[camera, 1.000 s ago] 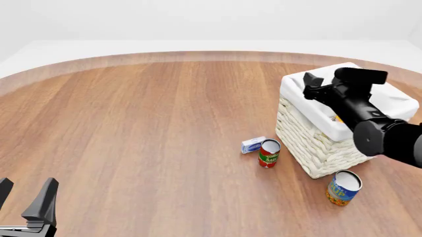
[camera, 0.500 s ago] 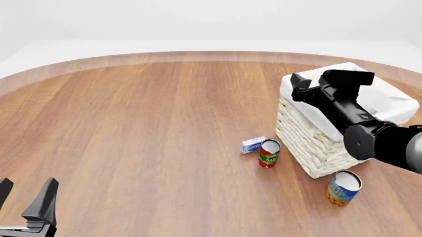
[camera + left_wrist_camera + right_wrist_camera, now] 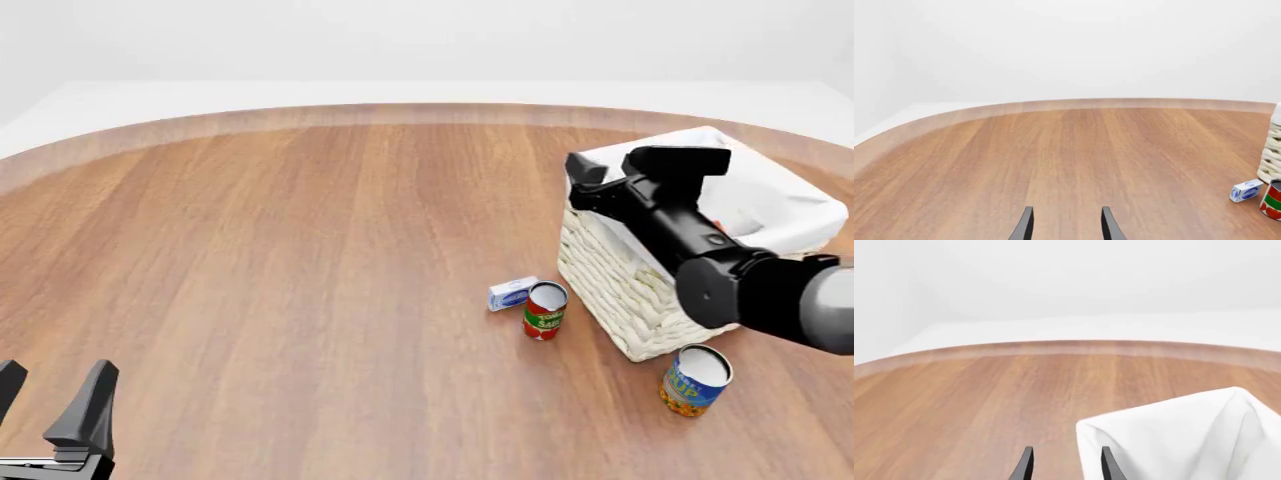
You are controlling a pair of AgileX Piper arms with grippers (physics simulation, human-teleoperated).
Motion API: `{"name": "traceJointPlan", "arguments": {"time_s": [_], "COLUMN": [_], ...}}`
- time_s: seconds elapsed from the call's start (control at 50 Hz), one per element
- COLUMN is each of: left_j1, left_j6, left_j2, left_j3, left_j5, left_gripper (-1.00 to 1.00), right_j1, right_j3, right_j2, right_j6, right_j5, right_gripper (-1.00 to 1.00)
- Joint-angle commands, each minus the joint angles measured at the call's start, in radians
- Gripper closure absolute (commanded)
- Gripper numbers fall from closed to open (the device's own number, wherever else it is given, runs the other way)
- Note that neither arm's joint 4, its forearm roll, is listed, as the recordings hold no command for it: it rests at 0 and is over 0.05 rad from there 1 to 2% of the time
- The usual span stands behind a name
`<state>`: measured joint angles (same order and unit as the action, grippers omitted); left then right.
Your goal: Pick up the ketchup, and put it in the basket.
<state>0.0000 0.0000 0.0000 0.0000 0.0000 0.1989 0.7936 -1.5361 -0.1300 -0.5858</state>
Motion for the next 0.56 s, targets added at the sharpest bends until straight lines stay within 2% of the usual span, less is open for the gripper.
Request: {"name": "traceJointPlan", "arguments": {"time_s": [0.02,0.56], "left_j1": [0.0,0.0], "left_j6": [0.0,0.0], "left_j2": [0.0,0.0], "left_j3": [0.0,0.0], "left_j5": [0.0,0.0], "left_gripper": [-1.0,-1.0], "right_j1": [0.035,0.081], "right_j3": [0.01,-0.019], "right_j2": [-0.009,0.011], "right_j6": [0.012,0.016], "right_j5": [-0.004,-0.04], "right_gripper": [-1.0,-1.0]}}
